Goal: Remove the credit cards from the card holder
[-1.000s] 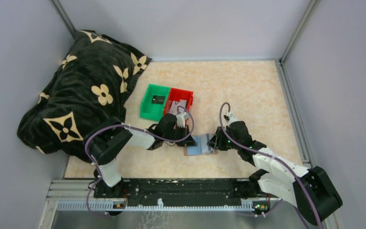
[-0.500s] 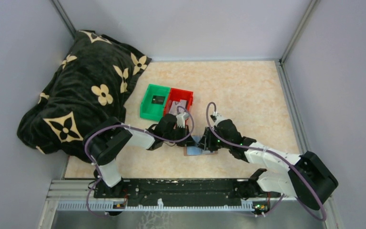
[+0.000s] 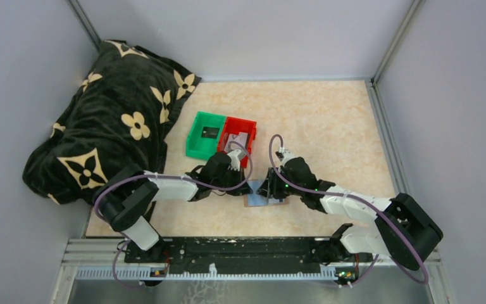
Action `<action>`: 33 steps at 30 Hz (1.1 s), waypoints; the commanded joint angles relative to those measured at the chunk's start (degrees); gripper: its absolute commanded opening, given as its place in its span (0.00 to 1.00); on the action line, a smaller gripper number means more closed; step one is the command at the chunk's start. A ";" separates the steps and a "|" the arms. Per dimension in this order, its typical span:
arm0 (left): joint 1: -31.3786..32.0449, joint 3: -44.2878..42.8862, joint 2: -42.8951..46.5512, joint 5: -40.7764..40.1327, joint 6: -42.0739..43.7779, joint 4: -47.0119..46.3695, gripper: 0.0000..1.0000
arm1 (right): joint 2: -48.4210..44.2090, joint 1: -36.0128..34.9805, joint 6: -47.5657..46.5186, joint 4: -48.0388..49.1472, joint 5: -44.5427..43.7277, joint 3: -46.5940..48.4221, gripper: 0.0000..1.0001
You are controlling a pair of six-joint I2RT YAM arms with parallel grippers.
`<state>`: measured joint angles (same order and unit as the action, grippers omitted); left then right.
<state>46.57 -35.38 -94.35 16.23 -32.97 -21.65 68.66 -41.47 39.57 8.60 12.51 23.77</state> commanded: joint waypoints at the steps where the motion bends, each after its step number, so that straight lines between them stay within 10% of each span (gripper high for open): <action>1: -0.41 2.16 4.36 -5.68 3.54 7.93 0.01 | 0.62 -0.46 -0.58 3.61 -0.65 1.91 0.39; 10: -0.69 2.55 6.69 -4.89 2.62 7.46 0.00 | -0.61 -0.45 -0.88 2.43 -1.25 1.34 0.42; 17: -0.69 2.15 5.85 -4.00 2.25 6.51 0.00 | 1.19 -0.45 -1.15 3.51 2.01 1.62 0.75; 33: -0.69 3.70 8.34 2.50 0.39 -2.59 0.00 | -3.62 1.54 1.96 2.85 -4.36 -5.02 0.53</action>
<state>46.11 -32.16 -86.35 15.03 -31.90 -18.39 66.41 -40.64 40.66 9.10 9.28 20.18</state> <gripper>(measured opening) 0.005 0.531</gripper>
